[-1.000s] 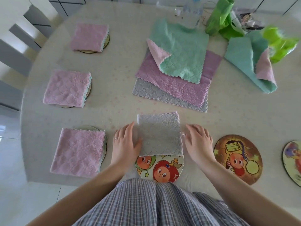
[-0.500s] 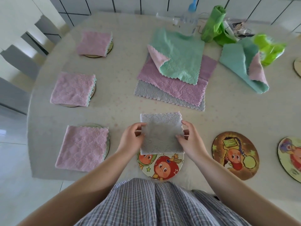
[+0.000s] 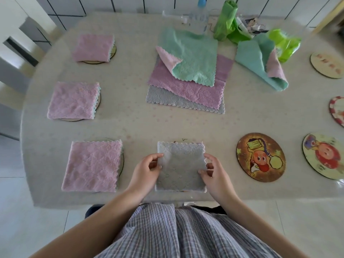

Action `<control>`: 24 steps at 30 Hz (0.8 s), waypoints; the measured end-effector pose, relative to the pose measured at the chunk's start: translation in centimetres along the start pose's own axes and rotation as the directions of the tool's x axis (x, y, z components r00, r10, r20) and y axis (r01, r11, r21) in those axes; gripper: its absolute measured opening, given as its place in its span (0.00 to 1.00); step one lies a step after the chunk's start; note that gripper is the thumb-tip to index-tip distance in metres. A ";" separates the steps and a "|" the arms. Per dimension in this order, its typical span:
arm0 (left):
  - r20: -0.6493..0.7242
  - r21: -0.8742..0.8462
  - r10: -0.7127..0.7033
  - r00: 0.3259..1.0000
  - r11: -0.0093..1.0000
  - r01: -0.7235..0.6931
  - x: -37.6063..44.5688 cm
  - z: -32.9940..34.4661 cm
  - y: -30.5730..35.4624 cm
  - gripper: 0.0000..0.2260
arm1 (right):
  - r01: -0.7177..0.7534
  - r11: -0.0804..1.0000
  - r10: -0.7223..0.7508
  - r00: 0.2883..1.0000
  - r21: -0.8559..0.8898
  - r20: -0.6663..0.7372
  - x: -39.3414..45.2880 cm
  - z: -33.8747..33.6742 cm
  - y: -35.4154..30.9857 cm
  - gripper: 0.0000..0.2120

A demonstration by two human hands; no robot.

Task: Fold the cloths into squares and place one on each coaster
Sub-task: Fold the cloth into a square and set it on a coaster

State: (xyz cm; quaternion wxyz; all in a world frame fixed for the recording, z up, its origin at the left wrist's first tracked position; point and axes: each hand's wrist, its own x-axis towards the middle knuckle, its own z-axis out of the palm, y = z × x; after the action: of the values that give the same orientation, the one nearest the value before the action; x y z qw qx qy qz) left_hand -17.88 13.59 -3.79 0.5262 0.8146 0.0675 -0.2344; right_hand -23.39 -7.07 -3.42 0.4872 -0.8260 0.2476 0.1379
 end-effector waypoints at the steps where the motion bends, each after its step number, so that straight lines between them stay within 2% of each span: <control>1: -0.001 0.008 0.006 1.000 1.000 -0.006 0.1 0.0 -0.1 0.14 | 0.002 1.000 -0.002 1.000 -0.018 -0.008 0.0 0.0 0.0 0.23; 8: -0.014 0.027 0.119 0.993 0.993 -0.119 0.6 -0.2 0.6 0.16 | 0.093 0.994 -0.099 0.987 -0.050 -0.129 -0.2 0.0 -0.8 0.21; 13: 0.007 0.095 0.069 0.998 0.993 -0.069 1.1 -0.2 0.3 0.15 | 0.042 0.989 -0.050 0.997 -0.140 -0.056 0.4 0.1 -0.4 0.19; 15: 0.018 0.200 0.121 0.992 0.972 -0.123 0.7 -0.3 0.3 0.15 | 0.046 0.978 -0.055 0.998 -0.205 -0.039 0.1 0.0 -0.7 0.20; 17: 0.046 0.394 0.250 0.967 0.885 -0.248 0.1 -0.3 0.4 0.18 | 0.132 0.916 -0.160 0.986 -0.380 -0.045 -0.3 -0.1 -1.1 0.24; 19: 0.162 0.544 0.363 0.918 0.743 -0.390 -0.2 0.0 0.5 0.22 | 0.236 0.795 -0.274 0.962 -0.558 0.017 -0.5 0.0 -1.5 0.28; 21: 0.326 0.658 0.381 0.865 0.566 -0.497 -0.2 0.7 0.3 0.25 | 0.336 0.677 -0.334 0.933 -0.655 0.135 -0.3 0.6 -1.5 0.28; 23: 0.416 0.745 0.382 0.826 0.377 -0.550 0.1 1.4 -0.2 0.29 | 0.392 0.591 -0.358 0.911 -0.705 0.206 -0.1 1.4 -0.9 0.26; 24: 0.433 0.773 0.359 0.827 0.325 -0.545 0.3 1.7 -0.5 0.29 | 0.386 0.559 -0.350 0.912 -0.734 0.213 -0.1 1.6 -0.5 0.27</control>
State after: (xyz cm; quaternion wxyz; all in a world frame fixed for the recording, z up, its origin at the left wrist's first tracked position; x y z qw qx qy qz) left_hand -18.34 12.30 -4.88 0.0822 0.9243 -0.3406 -0.1515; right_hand -23.22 -5.43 -3.82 0.1168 -0.9827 -0.0221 0.1419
